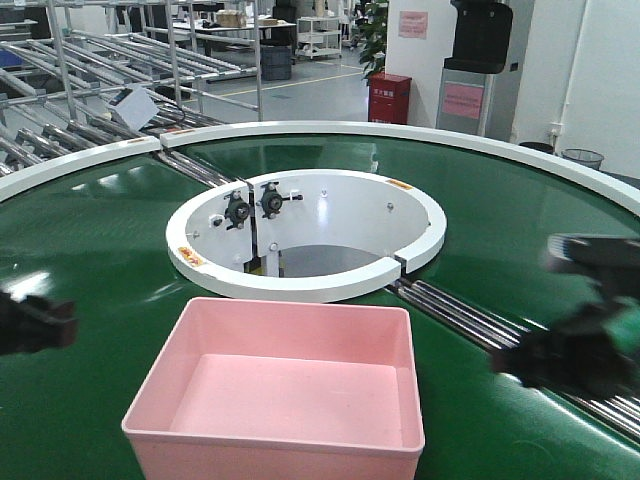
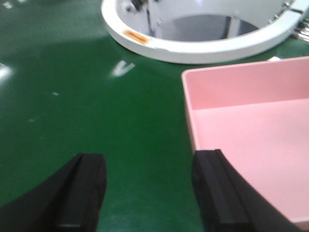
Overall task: Grab pink bin and stack on right shelf
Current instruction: 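Lower both open grippers onto opposite side walls of the pink bin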
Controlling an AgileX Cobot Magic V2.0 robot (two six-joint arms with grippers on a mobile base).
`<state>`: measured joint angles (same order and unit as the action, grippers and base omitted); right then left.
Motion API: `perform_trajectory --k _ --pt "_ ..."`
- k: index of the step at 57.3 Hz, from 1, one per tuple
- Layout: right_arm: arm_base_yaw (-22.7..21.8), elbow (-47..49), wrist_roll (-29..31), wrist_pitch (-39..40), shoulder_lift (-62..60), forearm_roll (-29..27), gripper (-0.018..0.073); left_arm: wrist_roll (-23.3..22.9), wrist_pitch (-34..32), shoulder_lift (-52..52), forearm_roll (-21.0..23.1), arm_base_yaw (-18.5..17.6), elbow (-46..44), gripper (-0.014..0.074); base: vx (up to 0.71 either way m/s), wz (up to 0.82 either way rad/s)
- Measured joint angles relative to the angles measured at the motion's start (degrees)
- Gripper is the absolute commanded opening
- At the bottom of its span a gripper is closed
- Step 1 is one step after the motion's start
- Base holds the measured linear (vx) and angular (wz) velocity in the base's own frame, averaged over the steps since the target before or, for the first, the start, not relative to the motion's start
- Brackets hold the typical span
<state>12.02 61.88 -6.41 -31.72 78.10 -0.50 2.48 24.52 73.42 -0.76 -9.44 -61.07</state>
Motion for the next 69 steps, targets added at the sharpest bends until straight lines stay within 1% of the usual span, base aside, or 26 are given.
perform_trajectory --k 5,10,14,19,24,28,34,43,51,58,65,68,69 --pt "3.6 8.1 -2.7 -2.5 8.2 0.0 0.0453 1.7 5.3 7.7 2.8 -0.6 -7.9 0.0515 0.00 0.00" --pt "5.4 16.3 -6.4 -5.8 16.3 0.0 0.0453 2.9 9.5 14.4 5.4 -0.6 -14.6 0.0515 0.00 0.00" --pt "5.7 22.0 -8.5 -9.7 22.1 0.5 0.0453 4.0 12.7 18.9 7.2 -0.6 -19.0 0.0515 0.00 0.00" --pt "5.7 28.2 -9.1 -13.3 28.3 0.5 0.0453 5.7 15.4 23.7 9.3 -0.6 -23.5 0.0515 0.00 0.00" --pt "5.7 32.7 -9.9 -15.1 33.3 1.4 0.0451 6.2 16.6 27.4 10.2 -0.6 -25.9 0.0515 0.00 0.00" --pt "5.7 35.6 -12.1 -16.4 36.4 3.1 0.0447 6.4 17.0 29.9 10.4 -0.7 -27.2 0.0515 0.00 0.00" --pt "5.7 37.8 -15.7 -17.7 39.3 6.7 0.0441 6.4 17.0 32.3 10.6 -0.7 -27.6 0.0515 0.00 0.00" --pt "5.7 38.5 -17.7 -18.0 41.8 8.1 0.0429 6.5 16.1 35.5 11.0 -0.8 -27.8 0.0515 0.00 0.00" --pt "5.7 38.5 -17.8 -18.0 43.2 8.0 0.0428 6.5 14.9 38.6 14.1 -1.0 -27.8 0.0515 0.00 0.00" --pt "5.7 38.5 -17.8 -18.0 43.4 8.0 0.0414 8.1 14.2 41.0 16.7 -1.1 -27.8 0.0515 0.00 0.00" --pt "5.7 38.5 -17.8 -18.0 43.4 7.8 0.0353 9.2 13.3 43.2 18.3 -1.1 -27.8 0.0495 0.00 0.00" --pt "5.7 38.5 -17.7 -18.0 43.4 7.1 0.0301 9.2 13.1 43.8 18.9 -1.1 -27.9 0.0468 0.00 0.00" --pt "5.7 38.5 -17.7 -18.0 43.4 7.0 0.0274 9.2 13.1 43.8 19.0 -1.1 -27.9 0.0447 0.00 0.00"
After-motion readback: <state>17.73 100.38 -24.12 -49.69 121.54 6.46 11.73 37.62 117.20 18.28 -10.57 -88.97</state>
